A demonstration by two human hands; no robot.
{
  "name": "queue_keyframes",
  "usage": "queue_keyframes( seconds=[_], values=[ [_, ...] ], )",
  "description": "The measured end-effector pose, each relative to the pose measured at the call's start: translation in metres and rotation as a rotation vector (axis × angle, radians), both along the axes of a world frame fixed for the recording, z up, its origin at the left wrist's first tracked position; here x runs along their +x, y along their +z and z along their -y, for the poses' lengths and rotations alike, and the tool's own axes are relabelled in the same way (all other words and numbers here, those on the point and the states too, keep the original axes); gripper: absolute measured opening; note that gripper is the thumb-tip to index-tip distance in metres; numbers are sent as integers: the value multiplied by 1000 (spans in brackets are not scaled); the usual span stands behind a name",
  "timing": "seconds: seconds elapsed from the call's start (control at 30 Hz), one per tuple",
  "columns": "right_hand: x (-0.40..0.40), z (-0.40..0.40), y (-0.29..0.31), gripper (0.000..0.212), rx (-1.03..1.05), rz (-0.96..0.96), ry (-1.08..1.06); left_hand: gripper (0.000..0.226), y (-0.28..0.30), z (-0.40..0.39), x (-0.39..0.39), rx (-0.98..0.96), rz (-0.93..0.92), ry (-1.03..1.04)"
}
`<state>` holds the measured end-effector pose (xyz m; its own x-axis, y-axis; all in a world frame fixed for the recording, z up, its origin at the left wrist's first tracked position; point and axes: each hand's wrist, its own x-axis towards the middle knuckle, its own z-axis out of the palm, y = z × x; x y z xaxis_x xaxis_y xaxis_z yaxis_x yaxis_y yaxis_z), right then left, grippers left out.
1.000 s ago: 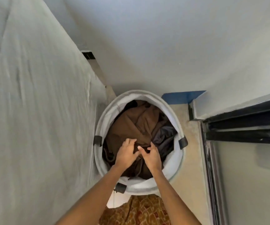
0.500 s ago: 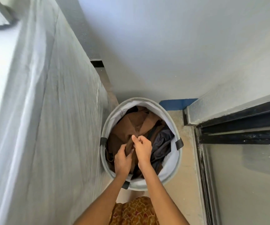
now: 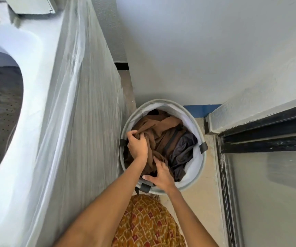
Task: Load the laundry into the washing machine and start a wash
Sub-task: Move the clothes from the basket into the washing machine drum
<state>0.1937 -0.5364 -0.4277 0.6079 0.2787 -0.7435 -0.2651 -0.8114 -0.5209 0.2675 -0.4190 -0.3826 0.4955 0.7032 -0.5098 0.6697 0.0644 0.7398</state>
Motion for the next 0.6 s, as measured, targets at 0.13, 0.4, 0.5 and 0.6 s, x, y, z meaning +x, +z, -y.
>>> queue_keyframes(
  seconds=[0.13,0.4,0.5,0.6],
  values=[
    [-5,-22,-12,68,-75,54,-62,14,-7,-7,-1,45,45,36],
    [9,14,-9,44,9,-22,-368,16,-7,-7,-4,61,21,2],
    [4,27,-12,63,-370,32,-300,16,-9,-7,-5,70,21,-11],
    [-4,26,-16,56,-439,-25,-115,17,-14,-8,-8,81,18,-38]
  ],
)
